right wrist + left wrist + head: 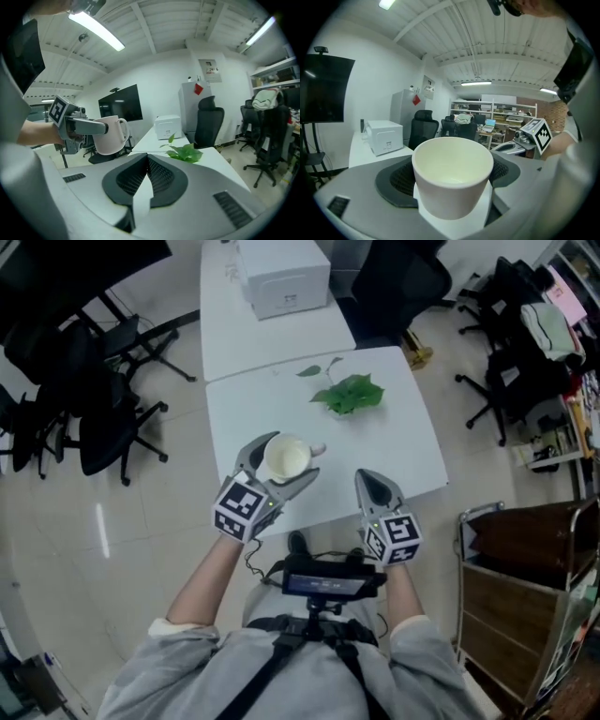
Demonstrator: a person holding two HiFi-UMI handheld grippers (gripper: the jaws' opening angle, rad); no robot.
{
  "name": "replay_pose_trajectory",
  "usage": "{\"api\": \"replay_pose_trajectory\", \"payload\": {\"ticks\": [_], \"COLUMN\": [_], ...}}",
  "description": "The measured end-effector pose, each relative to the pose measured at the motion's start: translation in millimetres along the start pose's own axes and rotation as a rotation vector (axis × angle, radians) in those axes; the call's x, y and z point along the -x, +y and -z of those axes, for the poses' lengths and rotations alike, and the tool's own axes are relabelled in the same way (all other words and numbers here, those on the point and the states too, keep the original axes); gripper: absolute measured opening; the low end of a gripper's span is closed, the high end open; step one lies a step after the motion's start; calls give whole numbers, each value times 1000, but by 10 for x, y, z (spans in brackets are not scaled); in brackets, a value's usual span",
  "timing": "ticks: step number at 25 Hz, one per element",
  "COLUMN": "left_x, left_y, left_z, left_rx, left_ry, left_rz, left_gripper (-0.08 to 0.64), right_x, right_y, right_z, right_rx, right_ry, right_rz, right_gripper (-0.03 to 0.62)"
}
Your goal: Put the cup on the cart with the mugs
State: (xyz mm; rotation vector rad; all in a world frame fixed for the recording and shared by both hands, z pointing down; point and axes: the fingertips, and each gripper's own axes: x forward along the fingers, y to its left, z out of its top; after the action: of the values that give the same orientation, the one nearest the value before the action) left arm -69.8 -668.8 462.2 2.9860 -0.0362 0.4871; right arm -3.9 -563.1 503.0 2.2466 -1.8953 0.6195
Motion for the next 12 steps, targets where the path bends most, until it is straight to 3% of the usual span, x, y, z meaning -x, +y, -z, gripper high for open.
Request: {"api": "replay_pose_trajectory", "payload": {"ticks": [12], "left_x": [-1070], "left_y": [-1666], "left_z": [-34], "left_rx": [-90], "left_ry": [48], "left_rz": [279], "left_gripper": [439], "right_x": [1589], "right_y": [-1237], "right_z": [409], "right_rx": [-133], "right_ry": [-100], "right_rz": [298], "right_gripper": [6]}}
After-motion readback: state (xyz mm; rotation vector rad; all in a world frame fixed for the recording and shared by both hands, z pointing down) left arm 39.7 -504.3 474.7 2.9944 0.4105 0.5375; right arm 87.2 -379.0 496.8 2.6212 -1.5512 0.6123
